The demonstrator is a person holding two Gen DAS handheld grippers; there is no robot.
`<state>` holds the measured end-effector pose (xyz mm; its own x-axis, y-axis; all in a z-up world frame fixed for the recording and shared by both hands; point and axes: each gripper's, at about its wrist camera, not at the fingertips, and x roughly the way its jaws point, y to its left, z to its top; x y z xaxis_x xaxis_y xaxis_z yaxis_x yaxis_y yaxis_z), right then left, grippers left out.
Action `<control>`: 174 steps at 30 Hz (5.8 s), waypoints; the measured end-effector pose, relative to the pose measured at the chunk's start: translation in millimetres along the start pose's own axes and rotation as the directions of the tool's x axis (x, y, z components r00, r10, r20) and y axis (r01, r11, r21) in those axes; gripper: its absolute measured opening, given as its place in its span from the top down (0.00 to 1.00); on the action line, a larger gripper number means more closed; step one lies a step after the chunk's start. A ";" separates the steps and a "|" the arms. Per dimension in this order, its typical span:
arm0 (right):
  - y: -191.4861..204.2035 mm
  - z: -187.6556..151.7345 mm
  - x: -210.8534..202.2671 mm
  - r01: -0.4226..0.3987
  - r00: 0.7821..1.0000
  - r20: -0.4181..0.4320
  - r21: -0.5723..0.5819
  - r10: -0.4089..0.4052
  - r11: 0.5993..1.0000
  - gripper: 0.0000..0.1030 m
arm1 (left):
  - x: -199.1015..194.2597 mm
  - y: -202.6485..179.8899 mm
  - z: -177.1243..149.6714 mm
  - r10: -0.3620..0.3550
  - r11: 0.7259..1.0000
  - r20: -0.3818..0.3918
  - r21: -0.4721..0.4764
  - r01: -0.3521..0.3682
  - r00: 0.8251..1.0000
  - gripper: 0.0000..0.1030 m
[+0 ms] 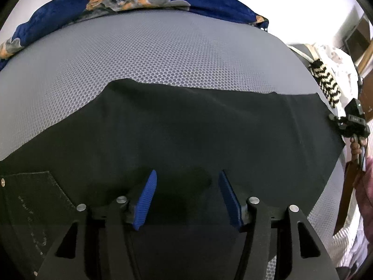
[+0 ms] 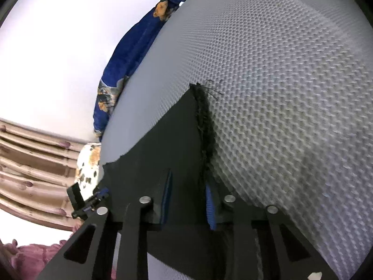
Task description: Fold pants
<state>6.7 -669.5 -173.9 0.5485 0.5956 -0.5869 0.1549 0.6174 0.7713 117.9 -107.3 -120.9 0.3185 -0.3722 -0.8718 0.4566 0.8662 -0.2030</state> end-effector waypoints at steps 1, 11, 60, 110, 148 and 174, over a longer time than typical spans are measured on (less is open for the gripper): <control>2.5 -0.8 5.2 0.001 1.000 0.003 0.005 -0.001 1.000 0.88 | 0.6 1.0 0.5 0.000 1.000 0.005 -0.004 0.000 1.000 0.44; 60.7 -23.6 -1.9 0.097 0.984 0.144 0.082 -0.108 0.992 0.92 | -18.4 9.8 3.9 -0.021 0.998 0.064 -0.051 0.024 0.998 0.43; 268.8 -120.5 191.4 0.142 0.990 0.029 -0.196 -0.139 0.970 0.52 | -35.4 67.7 -17.6 -0.516 0.808 0.071 -0.292 0.512 0.854 0.43; 270.5 -105.4 196.4 0.411 0.912 0.155 -0.325 -0.380 0.852 0.52 | -43.3 41.0 -5.1 -0.104 0.994 0.051 -0.033 0.106 0.993 0.76; 298.0 -190.7 251.2 0.315 0.917 -0.078 -0.465 -0.392 0.827 0.52 | -138.7 133.2 -109.4 -0.100 0.915 0.266 -0.354 0.194 0.959 0.58; 375.3 -240.4 336.0 0.197 0.881 -0.225 -0.628 -0.417 0.753 0.25 | -132.2 239.4 -242.6 -0.145 0.545 0.438 -0.713 0.441 0.887 0.57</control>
<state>51.6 -114.1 -140.9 0.2336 0.3824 -0.8940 -0.2914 0.9047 0.3108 -16.4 230.1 -162.4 0.5797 -0.6021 -0.5490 -0.2030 0.5458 -0.8129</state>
